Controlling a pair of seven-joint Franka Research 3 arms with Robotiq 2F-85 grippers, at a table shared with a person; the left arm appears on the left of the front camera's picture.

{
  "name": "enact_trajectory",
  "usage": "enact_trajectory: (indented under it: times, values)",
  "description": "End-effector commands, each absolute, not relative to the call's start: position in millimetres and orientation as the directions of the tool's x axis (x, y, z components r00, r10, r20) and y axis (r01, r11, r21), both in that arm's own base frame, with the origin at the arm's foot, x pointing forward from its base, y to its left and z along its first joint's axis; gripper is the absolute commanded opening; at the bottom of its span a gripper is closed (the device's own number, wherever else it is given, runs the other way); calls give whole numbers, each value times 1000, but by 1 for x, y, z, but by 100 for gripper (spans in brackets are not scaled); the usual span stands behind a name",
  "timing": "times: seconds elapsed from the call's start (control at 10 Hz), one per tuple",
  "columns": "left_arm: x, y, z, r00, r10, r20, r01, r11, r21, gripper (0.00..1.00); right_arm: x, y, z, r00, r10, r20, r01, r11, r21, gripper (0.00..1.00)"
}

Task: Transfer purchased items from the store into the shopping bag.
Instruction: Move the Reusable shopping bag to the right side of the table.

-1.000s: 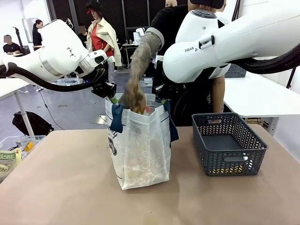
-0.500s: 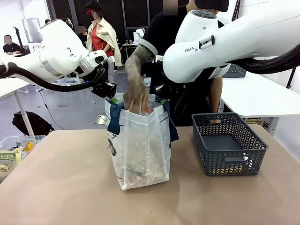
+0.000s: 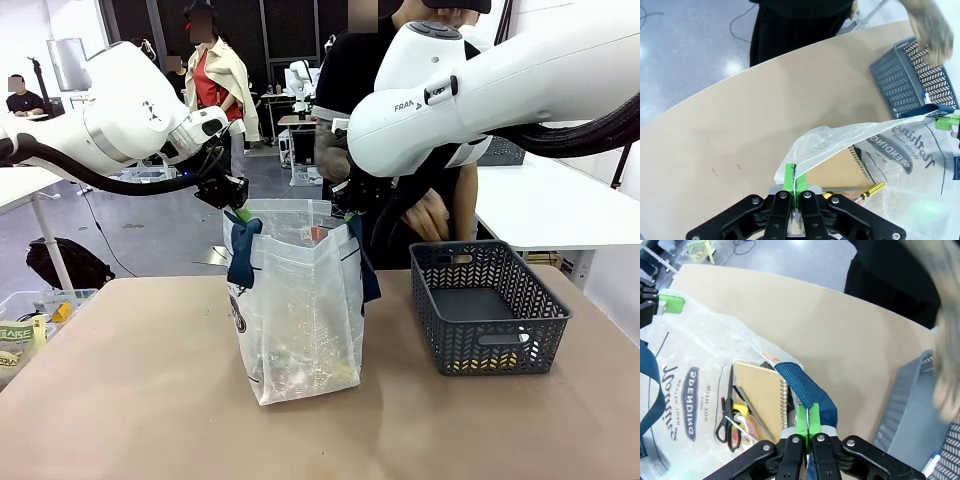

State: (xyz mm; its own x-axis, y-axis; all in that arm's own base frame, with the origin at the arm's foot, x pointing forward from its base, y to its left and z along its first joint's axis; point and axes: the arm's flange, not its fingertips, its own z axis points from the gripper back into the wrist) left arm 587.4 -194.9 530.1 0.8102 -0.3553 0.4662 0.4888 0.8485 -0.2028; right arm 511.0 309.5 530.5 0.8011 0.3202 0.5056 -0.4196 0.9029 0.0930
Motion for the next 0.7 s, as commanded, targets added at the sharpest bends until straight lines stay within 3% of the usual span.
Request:
enact_trajectory:
  times: [0.0,0.6]
  values:
    - [586,-191,531,818,-343,461,474,857,-203,0,512,307,532,803,313,508,-413,906,95,0]
    - [586,-191,531,818,-343,461,474,857,-203,0,512,307,532,803,313,508,-413,906,95,0]
